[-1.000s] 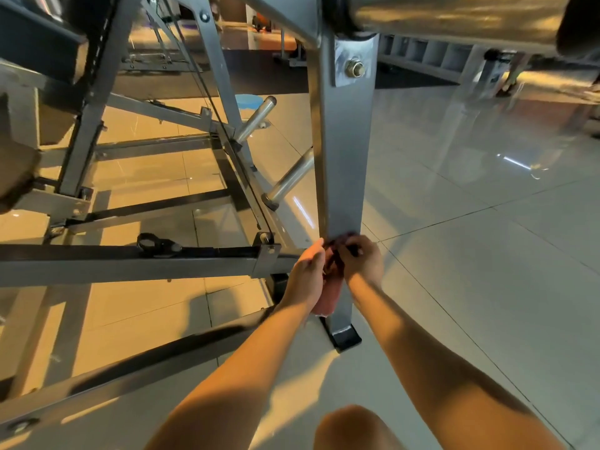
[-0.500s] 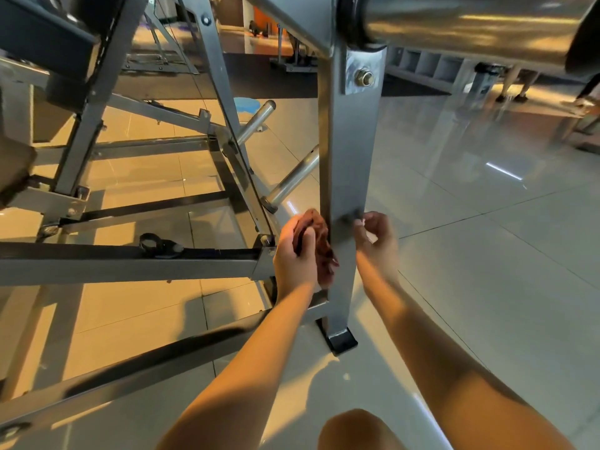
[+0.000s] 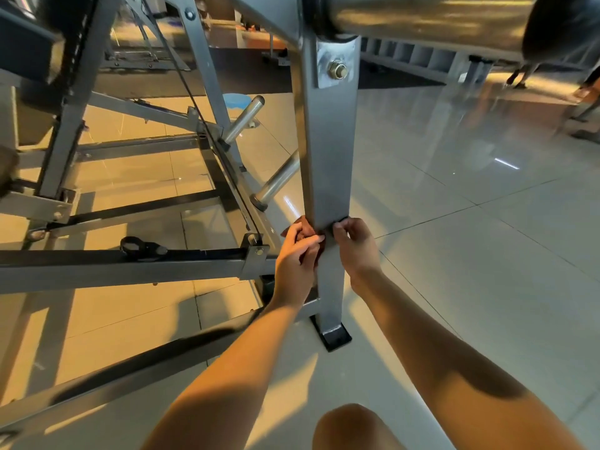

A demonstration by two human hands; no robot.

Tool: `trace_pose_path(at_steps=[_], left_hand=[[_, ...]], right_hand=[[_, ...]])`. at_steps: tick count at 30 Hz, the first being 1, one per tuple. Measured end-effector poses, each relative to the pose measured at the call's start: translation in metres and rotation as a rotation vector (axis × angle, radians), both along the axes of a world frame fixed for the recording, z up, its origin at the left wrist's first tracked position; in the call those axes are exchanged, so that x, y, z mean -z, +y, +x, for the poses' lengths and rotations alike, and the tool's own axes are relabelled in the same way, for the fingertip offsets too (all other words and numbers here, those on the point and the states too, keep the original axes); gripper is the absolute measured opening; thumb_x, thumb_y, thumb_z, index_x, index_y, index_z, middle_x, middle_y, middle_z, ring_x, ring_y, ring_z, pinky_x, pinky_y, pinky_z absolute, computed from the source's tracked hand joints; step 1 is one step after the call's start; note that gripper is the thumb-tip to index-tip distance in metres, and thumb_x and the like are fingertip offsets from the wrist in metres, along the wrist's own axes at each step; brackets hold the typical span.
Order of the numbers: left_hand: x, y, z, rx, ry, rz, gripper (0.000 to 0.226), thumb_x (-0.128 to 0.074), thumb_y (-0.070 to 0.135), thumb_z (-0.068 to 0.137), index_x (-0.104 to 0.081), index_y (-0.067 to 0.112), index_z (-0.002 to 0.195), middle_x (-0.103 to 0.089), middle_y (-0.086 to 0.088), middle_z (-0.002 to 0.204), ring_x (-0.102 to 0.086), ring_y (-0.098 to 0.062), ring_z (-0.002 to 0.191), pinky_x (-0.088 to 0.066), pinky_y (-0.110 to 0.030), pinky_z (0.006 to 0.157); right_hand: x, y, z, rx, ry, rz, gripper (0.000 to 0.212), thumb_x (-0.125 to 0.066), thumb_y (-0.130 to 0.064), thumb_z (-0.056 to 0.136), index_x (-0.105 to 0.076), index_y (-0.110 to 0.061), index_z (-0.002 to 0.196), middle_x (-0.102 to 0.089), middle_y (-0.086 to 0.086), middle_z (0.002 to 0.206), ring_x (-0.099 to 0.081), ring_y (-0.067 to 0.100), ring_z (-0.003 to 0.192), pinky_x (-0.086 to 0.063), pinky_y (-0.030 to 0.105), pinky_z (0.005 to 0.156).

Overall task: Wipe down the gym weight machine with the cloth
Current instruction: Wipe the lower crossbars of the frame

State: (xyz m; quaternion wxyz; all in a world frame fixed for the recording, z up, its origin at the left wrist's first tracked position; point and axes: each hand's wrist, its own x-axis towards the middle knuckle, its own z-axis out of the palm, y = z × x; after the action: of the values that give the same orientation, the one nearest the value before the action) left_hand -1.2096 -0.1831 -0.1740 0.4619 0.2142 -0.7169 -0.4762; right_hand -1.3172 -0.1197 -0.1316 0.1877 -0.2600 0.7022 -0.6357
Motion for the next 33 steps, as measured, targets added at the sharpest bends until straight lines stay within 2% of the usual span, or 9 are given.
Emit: trace_pose_path(at_steps=[5,8,13,16,18,21,25,30,33], left_hand=[[-0.034,0.008,0.011,-0.064,-0.073,0.086,0.025,-0.054,0.018,0.105,-0.073,0.018,0.12,-0.048,0.037,0.127,-0.051,0.014,0.113,-0.043,-0.007,0.095],[-0.048,0.009,0.004,-0.124,-0.061,0.016,0.027,-0.053,0.022,0.105,-0.071,0.029,0.124,-0.049,0.021,0.14,-0.042,0.027,0.114,-0.037,-0.003,0.103],[0.012,0.009,-0.003,-0.144,-0.123,-0.129,0.025,-0.059,0.014,0.102,-0.073,0.013,0.123,-0.049,0.026,0.136,-0.044,0.024,0.121,-0.043,-0.019,0.109],[0.05,0.013,-0.012,-0.162,-0.189,-0.139,0.028,-0.06,0.01,0.1,-0.071,0.008,0.125,-0.05,0.006,0.15,-0.051,-0.001,0.133,-0.042,-0.026,0.113],[0.064,0.016,-0.018,-0.121,-0.194,-0.026,0.029,-0.059,0.006,0.1,-0.07,0.006,0.126,-0.058,0.01,0.142,-0.061,-0.006,0.121,-0.049,-0.031,0.106],[0.082,0.021,-0.022,-0.074,-0.192,0.18,0.035,-0.058,0.0,0.098,-0.066,0.012,0.131,-0.054,0.035,0.125,-0.058,0.018,0.106,-0.05,-0.017,0.097],[0.124,0.015,-0.034,-0.032,-0.27,0.367,0.022,-0.062,0.002,0.095,-0.072,0.01,0.113,-0.067,0.013,0.115,-0.064,-0.002,0.111,-0.052,-0.027,0.101],[0.133,0.013,-0.035,-0.092,-0.329,0.461,0.013,-0.066,0.0,0.092,-0.069,0.007,0.104,-0.066,0.008,0.087,-0.064,-0.002,0.07,-0.047,-0.009,0.062],[0.127,0.008,-0.026,-0.025,-0.52,0.365,0.019,-0.061,0.009,0.097,-0.075,0.02,0.102,-0.069,0.001,0.09,-0.066,-0.012,0.067,-0.056,-0.027,0.062]], right_hand=[[-0.005,0.014,-0.004,-0.005,-0.03,-0.053,0.002,-0.061,-0.025,0.101,-0.061,-0.023,0.1,-0.067,-0.006,0.099,-0.061,0.017,0.095,-0.049,0.03,0.082],[0.0,0.021,-0.009,-0.035,-0.019,-0.025,0.009,-0.058,-0.027,0.103,-0.062,-0.023,0.11,-0.067,-0.007,0.106,-0.062,0.014,0.101,-0.049,0.026,0.083],[0.034,0.024,-0.012,-0.034,-0.02,0.05,0.015,-0.054,-0.027,0.104,-0.064,-0.025,0.114,-0.068,-0.013,0.106,-0.062,0.005,0.097,-0.051,0.027,0.087],[0.061,0.019,-0.014,0.002,-0.029,0.11,0.016,-0.055,-0.029,0.102,-0.064,-0.031,0.115,-0.07,-0.009,0.113,-0.065,0.01,0.104,-0.056,0.035,0.094],[0.077,0.014,-0.011,0.02,-0.043,0.153,0.016,-0.059,-0.036,0.099,-0.062,-0.037,0.115,-0.071,-0.009,0.113,-0.067,0.011,0.104,-0.058,0.04,0.093],[0.099,0.009,-0.007,0.061,-0.031,0.187,0.018,-0.061,-0.041,0.098,-0.06,-0.035,0.115,-0.071,-0.007,0.117,-0.067,0.016,0.105,-0.057,0.038,0.091],[0.121,0.009,-0.008,0.061,0.0,0.238,0.021,-0.057,-0.036,0.101,-0.058,-0.028,0.121,-0.067,-0.003,0.124,-0.062,0.018,0.105,-0.049,0.029,0.085],[0.135,0.007,-0.008,0.04,-0.054,0.284,0.027,-0.053,-0.025,0.101,-0.058,-0.023,0.127,-0.063,0.0,0.126,-0.057,0.018,0.1,-0.045,0.028,0.083],[0.142,0.012,0.001,0.035,-0.122,0.346,0.019,-0.054,-0.034,0.1,-0.063,-0.032,0.116,-0.067,-0.001,0.117,-0.062,0.023,0.102,-0.053,0.038,0.09]])
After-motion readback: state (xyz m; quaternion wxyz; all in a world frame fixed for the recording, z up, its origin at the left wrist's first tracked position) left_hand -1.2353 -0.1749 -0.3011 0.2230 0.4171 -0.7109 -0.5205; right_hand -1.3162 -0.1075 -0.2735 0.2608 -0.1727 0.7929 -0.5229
